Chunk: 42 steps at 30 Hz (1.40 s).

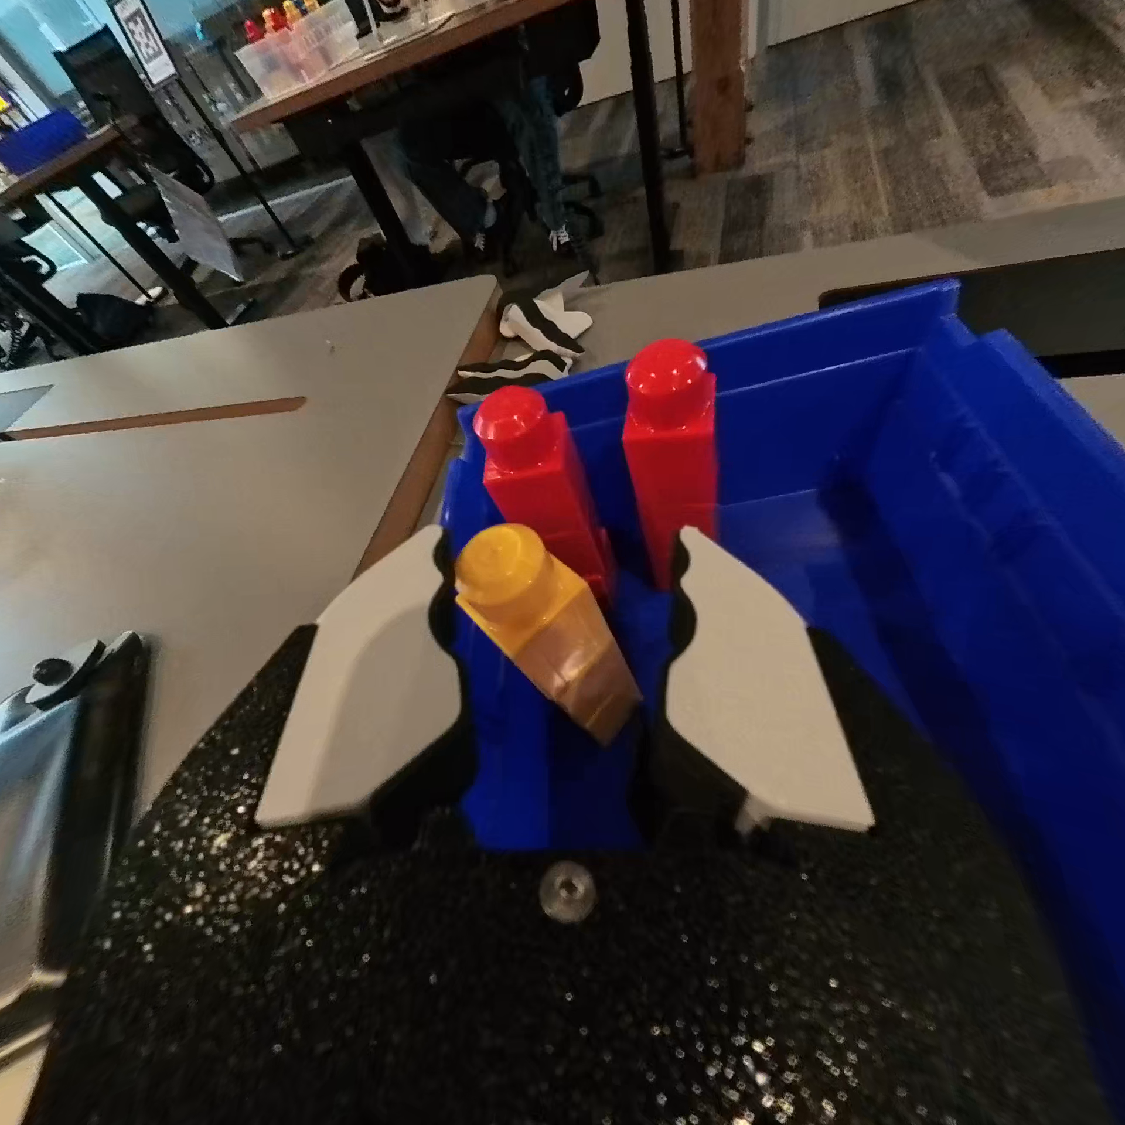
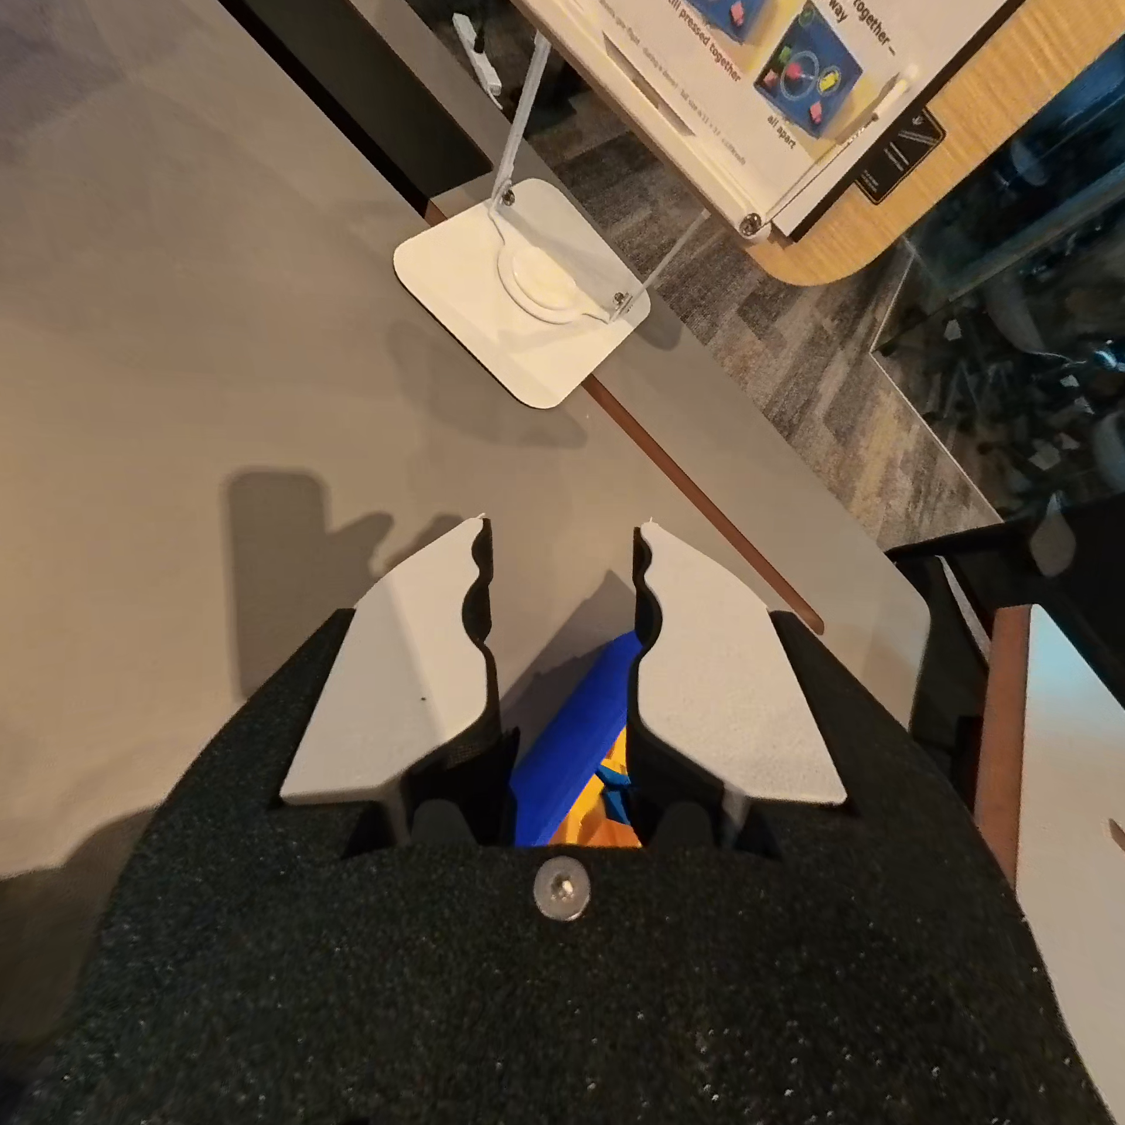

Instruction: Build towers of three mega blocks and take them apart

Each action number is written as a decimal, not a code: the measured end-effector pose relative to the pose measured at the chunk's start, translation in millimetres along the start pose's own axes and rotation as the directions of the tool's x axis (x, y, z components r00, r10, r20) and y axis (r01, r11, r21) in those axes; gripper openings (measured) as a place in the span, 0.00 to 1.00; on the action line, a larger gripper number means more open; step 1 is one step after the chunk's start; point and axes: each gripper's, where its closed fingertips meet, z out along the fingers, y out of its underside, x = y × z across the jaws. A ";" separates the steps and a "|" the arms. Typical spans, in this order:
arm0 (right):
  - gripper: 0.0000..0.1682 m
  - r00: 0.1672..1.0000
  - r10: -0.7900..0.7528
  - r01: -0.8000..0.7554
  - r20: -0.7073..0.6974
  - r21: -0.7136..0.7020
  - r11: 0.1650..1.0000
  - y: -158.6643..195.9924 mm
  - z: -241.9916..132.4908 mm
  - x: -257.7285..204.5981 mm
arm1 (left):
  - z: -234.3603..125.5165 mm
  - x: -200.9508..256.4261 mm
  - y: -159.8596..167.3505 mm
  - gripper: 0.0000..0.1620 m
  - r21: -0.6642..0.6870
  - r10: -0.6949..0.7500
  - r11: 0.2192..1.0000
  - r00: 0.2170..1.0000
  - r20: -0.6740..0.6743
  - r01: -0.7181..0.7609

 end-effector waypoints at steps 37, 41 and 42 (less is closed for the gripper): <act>0.46 0.549 -0.394 -0.105 0.737 0.528 0.843 -143.1 -13.8 -220.3 | -277.6 253.2 -101.9 0.26 0.624 0.646 0.762 -0.125 -0.753 0.176; 0.28 0.469 -0.412 -0.140 0.781 0.527 0.838 -144.7 -18.1 -233.8 | -283.4 276.5 -91.8 0.26 0.647 0.654 0.755 -0.177 -0.735 0.106; 0.27 0.481 -0.413 -0.144 0.774 0.534 0.833 -145.7 -16.9 -231.3 | -285.5 279.4 -92.7 0.26 0.644 0.652 0.757 -0.184 -0.735 0.112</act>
